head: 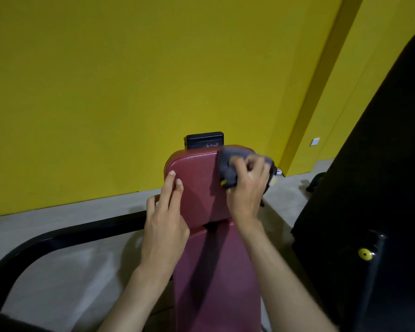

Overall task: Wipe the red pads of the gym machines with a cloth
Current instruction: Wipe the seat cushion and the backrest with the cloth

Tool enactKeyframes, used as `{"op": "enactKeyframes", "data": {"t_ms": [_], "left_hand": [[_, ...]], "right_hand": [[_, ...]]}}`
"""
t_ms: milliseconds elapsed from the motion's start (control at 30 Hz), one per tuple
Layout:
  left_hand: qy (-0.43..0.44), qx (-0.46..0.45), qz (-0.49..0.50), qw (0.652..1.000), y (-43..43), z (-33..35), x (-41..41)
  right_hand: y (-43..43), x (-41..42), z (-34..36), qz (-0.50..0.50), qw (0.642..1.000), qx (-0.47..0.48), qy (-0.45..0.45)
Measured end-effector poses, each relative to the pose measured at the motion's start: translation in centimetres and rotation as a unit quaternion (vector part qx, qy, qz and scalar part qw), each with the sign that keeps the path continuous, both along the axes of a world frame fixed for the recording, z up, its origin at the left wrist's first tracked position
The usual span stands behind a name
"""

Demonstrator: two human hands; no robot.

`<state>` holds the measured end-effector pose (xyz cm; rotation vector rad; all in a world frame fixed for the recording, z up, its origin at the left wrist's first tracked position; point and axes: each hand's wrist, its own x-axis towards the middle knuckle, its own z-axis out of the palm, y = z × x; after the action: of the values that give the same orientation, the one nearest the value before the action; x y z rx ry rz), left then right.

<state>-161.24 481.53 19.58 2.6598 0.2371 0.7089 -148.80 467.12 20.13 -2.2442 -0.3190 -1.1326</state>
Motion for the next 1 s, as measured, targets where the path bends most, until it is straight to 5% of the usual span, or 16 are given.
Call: {"op": "enactKeyframes", "data": {"t_ms": [200, 400, 533, 633, 1000], "left_hand": [[0.0, -0.003, -0.002, 1.0, 0.1, -0.1, 0.1], [0.002, -0.009, -0.012, 1.0, 0.4, 0.2, 0.0], [0.001, -0.003, -0.015, 1.0, 0.6, 0.1, 0.0], [0.002, 0.003, -0.017, 1.0, 0.8, 0.0, 0.0], [0.014, 0.057, 0.005, 0.998, 0.0, -1.1, -1.2]], "right_hand": [[-3.5, -5.0, -12.0, 0.022, 0.99, -0.019, 0.137], [-2.6, -0.8, -1.0, 0.034, 0.994, 0.081, 0.065], [-0.9, 3.4, 6.2, 0.042, 0.999, 0.018, 0.027], [-0.5, 3.9, 4.8, 0.023, 0.998, -0.047, 0.025], [-3.5, -0.2, -4.1, 0.029, 0.999, 0.029, 0.024]]}}
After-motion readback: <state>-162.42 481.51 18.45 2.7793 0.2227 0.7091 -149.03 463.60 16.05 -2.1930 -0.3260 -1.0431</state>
